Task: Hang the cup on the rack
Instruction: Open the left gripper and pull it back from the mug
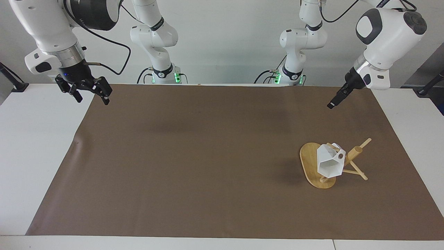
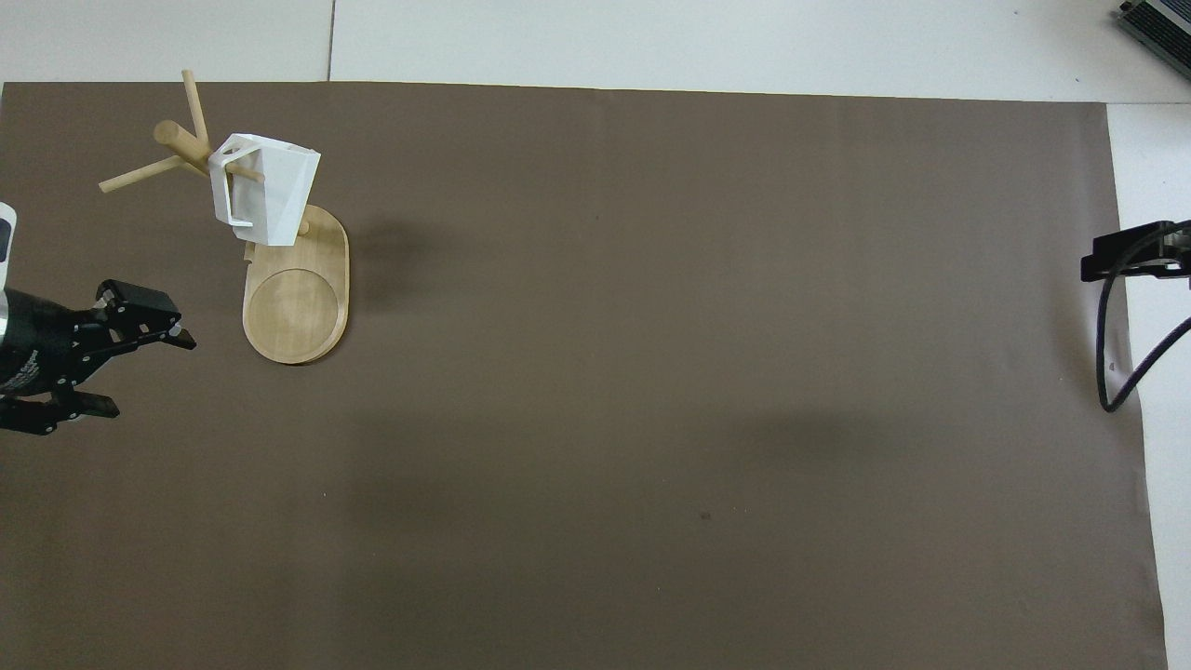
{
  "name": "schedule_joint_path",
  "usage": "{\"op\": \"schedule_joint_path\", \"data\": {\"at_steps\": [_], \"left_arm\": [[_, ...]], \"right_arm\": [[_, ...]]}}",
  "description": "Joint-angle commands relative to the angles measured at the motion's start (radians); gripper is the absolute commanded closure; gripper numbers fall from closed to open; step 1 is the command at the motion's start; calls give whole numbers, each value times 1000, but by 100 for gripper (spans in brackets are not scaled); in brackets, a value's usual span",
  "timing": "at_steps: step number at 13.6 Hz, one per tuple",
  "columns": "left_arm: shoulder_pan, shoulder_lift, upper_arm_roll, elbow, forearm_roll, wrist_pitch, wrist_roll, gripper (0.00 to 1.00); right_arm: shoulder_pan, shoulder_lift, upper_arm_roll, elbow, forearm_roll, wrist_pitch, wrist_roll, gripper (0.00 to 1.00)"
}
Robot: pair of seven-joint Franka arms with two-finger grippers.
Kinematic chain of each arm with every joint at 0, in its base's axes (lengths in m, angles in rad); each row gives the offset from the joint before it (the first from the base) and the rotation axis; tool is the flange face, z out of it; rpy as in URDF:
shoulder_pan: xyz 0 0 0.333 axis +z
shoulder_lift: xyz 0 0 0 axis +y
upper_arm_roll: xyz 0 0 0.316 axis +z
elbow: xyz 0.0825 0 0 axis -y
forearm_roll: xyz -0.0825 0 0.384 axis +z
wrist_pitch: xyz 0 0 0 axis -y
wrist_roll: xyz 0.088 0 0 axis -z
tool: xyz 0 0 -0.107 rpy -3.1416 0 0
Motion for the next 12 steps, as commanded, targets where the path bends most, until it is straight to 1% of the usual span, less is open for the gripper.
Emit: {"op": "schedule_joint_path", "data": {"at_steps": [1,4,6,8,12], "left_arm": [[6,20,-7,44,74,-45,225,0],[9,21,-4,62,117,-46,552,0],[8,20,-4,82,148,-49,675,0],[5,27,-8,134,148,-77,726,0],[-6,87,-15,255,146,-138,735,0]], "right_arm": [[-2,-25,3,-29,0,3,15,0],[-2,-25,3,-29,0,3,15,0],[-2,-25,3,-29,0,3,15,0],[-2,-25,3,-29,0,3,15,0],[-2,-25,3,-29,0,3,15,0]]}}
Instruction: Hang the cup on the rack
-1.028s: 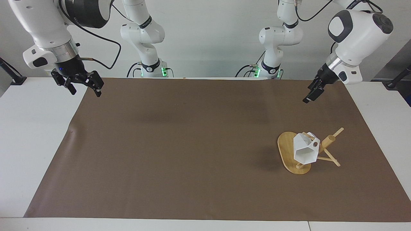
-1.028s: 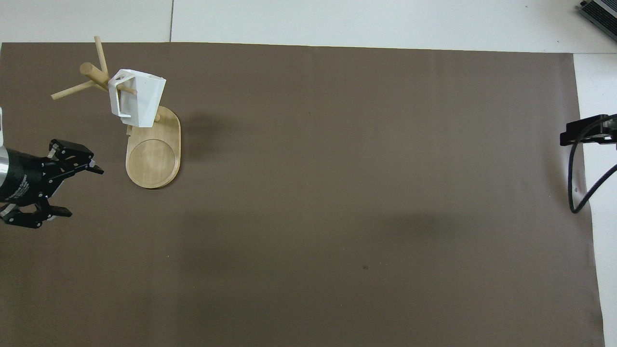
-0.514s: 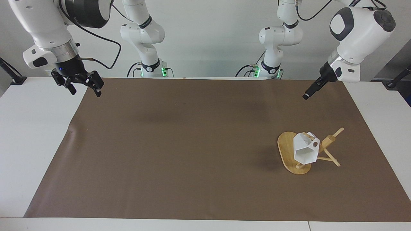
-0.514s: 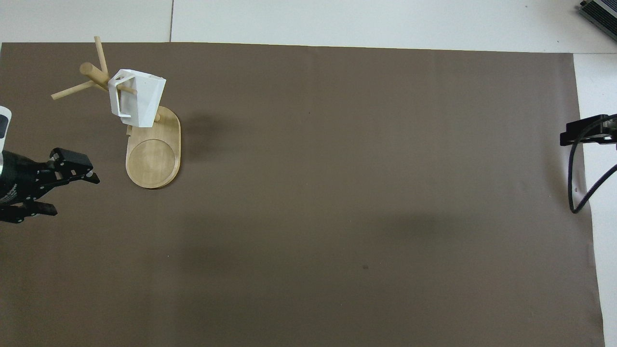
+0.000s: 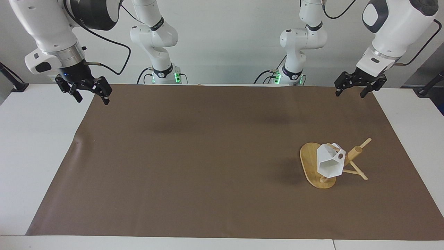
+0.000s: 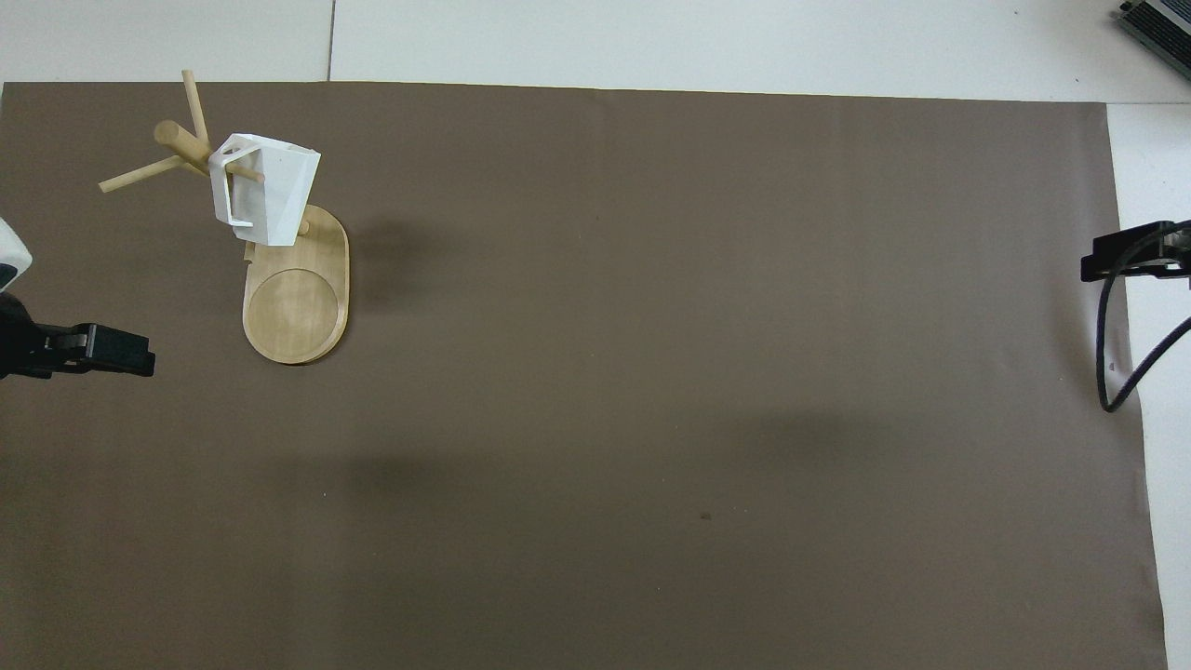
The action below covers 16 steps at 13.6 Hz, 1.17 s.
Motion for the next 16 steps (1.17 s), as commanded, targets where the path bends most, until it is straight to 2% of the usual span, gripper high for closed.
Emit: {"op": "schedule_joint_path", "data": {"at_steps": [1,4,8,16], "left_arm": [[-6,79,-8,135,25,-63,17,0],[-29,107,-11,182,28,-75,15,0],[-43,93,-11,166,26,-123,11,0],[-39,85,-8,146,26,-126,11,0]], "right_arm": [[-2,-25,3,-29,0,3,15,0],[-2,-25,3,-29,0,3,15,0],[-2,-25,3,-29,0,3,15,0],[-2,-25,3,-29,0,3,15,0]]}}
